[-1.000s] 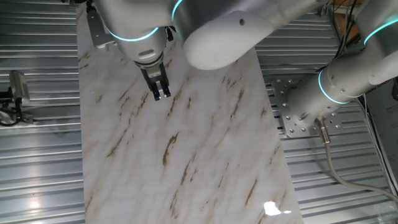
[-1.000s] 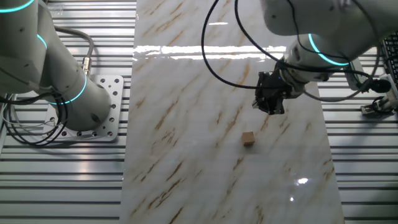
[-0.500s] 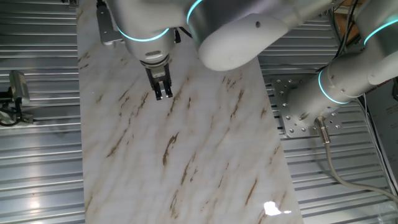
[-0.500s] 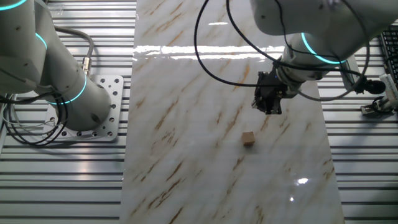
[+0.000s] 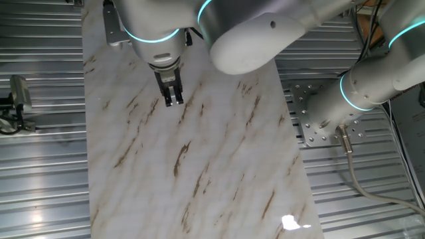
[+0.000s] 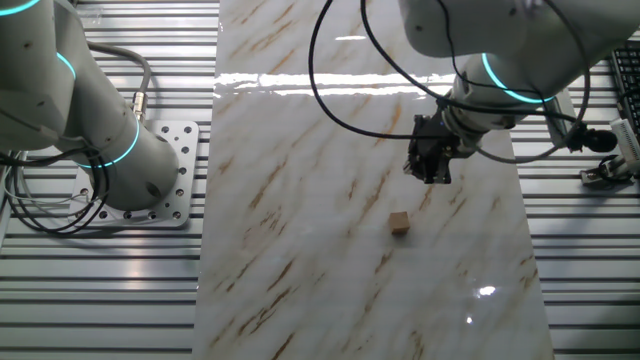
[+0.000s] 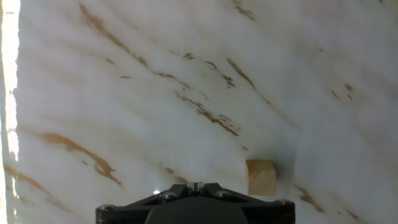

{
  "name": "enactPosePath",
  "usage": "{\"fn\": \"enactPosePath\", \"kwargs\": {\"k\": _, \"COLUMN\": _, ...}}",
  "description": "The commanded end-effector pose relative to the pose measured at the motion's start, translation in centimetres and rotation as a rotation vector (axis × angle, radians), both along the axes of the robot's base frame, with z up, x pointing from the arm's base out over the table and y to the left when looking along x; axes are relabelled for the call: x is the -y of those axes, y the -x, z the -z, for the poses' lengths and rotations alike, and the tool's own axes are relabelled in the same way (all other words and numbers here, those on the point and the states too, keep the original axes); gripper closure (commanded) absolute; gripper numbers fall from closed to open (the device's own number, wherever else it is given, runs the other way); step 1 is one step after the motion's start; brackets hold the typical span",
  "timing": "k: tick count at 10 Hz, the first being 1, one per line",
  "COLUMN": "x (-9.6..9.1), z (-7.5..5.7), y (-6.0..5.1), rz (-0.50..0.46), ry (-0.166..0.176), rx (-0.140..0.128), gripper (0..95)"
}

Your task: Approach and touch the side of the small block

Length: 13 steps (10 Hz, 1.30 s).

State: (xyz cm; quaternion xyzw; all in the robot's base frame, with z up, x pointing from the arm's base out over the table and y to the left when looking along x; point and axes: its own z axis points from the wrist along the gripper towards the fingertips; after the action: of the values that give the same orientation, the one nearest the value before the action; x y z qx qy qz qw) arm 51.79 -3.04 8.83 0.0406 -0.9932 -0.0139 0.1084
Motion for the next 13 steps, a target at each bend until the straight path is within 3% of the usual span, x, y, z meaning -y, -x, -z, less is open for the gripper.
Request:
{"fn": "enactPosePath", "kwargs": {"k": 1, "x": 0.00, "z": 0.03, "y": -0.10, "rz": 0.012, "ry": 0.002, "rx": 0.013, "gripper": 95.0}}
{"fn": "enactPosePath", "kwargs": {"k": 6, "x": 0.00, "z": 0.03, "y": -0.10, "rz": 0.029, "ry": -0.029, "rx": 0.008, "gripper": 95.0}}
{"fn": "enactPosePath", "kwargs": {"k": 9, "x": 0.00, "z": 0.03, "y": -0.10, "rz": 0.024, "ry": -0.018, "rx": 0.022, "gripper": 95.0}}
{"fn": "enactPosePath", "kwargs": {"k": 11, "x": 0.00, "z": 0.03, "y": -0.10, "rz": 0.017, "ry": -0.003, "rx": 0.076, "gripper": 95.0}}
{"fn": "enactPosePath", "kwargs": {"k": 12, "x": 0.00, "z": 0.03, "y": -0.10, "rz": 0.017, "ry": -0.001, "rx": 0.082, "gripper": 95.0}}
{"fn": "enactPosePath", "kwargs": {"k": 13, "x": 0.00, "z": 0.03, "y": -0.10, "rz": 0.016, "ry": -0.002, "rx": 0.120, "gripper": 95.0}}
